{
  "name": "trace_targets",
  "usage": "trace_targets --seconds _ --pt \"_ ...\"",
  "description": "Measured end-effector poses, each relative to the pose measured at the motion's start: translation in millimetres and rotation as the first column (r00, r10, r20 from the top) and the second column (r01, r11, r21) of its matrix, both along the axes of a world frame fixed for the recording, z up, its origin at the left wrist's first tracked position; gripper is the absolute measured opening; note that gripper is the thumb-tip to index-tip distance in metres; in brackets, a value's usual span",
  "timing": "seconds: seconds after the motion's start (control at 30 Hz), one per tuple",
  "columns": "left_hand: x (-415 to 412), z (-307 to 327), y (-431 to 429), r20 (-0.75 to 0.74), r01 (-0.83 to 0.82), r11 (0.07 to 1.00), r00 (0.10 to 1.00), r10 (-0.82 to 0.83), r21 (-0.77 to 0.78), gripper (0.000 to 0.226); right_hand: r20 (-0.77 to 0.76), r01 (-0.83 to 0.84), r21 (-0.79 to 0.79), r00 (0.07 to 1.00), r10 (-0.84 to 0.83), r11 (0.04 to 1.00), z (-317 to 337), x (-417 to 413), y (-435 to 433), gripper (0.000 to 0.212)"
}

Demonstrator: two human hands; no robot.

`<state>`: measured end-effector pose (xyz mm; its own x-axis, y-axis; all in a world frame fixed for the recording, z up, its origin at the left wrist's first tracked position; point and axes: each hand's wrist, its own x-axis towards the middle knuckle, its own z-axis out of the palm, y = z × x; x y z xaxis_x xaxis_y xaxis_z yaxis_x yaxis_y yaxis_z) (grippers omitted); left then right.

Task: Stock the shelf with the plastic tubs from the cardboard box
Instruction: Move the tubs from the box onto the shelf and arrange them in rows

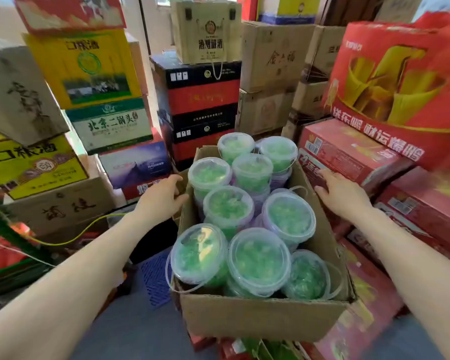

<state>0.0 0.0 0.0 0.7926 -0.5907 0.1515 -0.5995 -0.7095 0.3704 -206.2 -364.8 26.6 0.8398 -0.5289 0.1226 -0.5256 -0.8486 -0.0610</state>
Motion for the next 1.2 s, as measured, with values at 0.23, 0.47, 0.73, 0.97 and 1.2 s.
trace_targets --seconds 0.23,0.47,0.73,0.97,1.2 --pt "27 -35 -34 -0.208 -0.040 0.995 0.977 0.057 0.086 0.049 -0.134 0.096 0.203 0.989 -0.069 0.975 -35 35 -30 0.049" --pt "41 -46 -40 -0.221 -0.059 0.992 0.972 0.084 0.114 0.051 -0.168 0.123 0.354 0.984 -0.067 0.927 -48 50 -40 0.017" --pt "40 -51 -11 -0.198 -0.117 0.993 0.974 0.110 -0.023 0.053 -0.075 0.040 0.329 0.997 -0.016 0.944 -29 62 -14 0.017" --pt "44 -42 79 -0.138 -0.201 0.975 0.972 0.188 -0.090 0.049 -0.032 -0.056 0.241 0.997 0.065 0.969 -11 97 66 0.023" --pt "22 -46 262 -0.199 -0.399 0.903 0.909 0.366 -0.160 0.029 0.024 -0.200 0.230 0.980 0.200 0.952 -26 145 232 0.028"
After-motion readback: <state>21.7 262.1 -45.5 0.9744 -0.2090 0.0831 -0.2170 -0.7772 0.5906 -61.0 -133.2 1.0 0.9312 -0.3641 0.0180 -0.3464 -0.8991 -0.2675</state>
